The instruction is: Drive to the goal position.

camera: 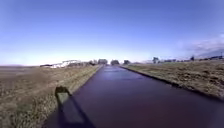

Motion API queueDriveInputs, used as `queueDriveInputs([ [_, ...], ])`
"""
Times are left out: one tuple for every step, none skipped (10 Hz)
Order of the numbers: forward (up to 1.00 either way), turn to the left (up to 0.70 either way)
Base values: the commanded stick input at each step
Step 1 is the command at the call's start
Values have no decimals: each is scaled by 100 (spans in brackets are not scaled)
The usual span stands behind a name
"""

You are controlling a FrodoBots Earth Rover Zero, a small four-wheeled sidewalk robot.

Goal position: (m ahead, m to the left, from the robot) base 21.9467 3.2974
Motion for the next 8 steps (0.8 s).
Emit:
queueDriveInputs([
  [100,0],
  [100,0],
  [100,0],
  [100,0],
  [100,0],
  [100,0],
  [100,0],
  [100,0],
])
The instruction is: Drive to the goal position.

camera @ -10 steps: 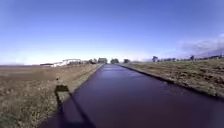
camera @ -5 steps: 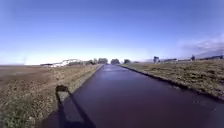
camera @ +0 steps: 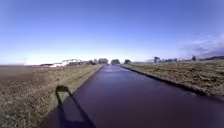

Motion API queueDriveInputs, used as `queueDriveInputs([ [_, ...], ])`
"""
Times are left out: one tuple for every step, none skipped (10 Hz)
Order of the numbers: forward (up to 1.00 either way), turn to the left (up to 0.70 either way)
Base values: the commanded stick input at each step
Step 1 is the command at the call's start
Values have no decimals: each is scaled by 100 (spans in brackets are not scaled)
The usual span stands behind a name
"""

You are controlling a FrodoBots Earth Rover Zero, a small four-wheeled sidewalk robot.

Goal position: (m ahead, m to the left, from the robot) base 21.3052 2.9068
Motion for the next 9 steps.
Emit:
queueDriveInputs([
  [100,0],
  [100,0],
  [100,0],
  [100,0],
  [100,0],
  [100,0],
  [100,0],
  [100,0],
  [100,0],
])
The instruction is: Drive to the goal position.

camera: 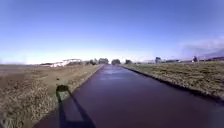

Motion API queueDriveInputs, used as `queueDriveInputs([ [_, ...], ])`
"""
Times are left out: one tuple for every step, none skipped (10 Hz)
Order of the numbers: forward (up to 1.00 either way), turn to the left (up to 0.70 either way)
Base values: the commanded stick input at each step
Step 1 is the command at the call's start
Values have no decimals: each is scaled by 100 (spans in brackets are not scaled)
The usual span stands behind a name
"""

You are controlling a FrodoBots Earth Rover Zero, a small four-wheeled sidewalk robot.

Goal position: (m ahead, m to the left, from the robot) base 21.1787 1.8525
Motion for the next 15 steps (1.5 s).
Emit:
queueDriveInputs([
  [100,0],
  [100,0],
  [100,0],
  [100,0],
  [100,0],
  [100,0],
  [100,0],
  [100,0],
  [100,0],
  [100,0],
  [100,0],
  [100,0],
  [100,0],
  [100,0],
  [100,0],
])
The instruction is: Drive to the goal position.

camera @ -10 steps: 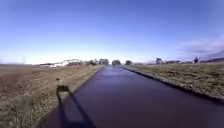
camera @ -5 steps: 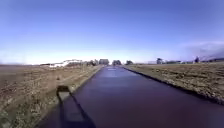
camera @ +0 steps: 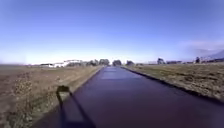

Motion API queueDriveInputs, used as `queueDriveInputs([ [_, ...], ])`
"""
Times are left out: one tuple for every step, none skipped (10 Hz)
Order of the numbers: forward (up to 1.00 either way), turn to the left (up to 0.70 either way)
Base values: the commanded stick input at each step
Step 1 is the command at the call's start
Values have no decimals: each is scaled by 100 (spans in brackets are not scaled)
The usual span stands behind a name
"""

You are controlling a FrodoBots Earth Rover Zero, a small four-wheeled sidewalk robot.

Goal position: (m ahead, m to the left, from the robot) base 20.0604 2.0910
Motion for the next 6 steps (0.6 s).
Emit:
queueDriveInputs([
  [100,0],
  [100,0],
  [100,0],
  [100,0],
  [100,0],
  [100,0],
])
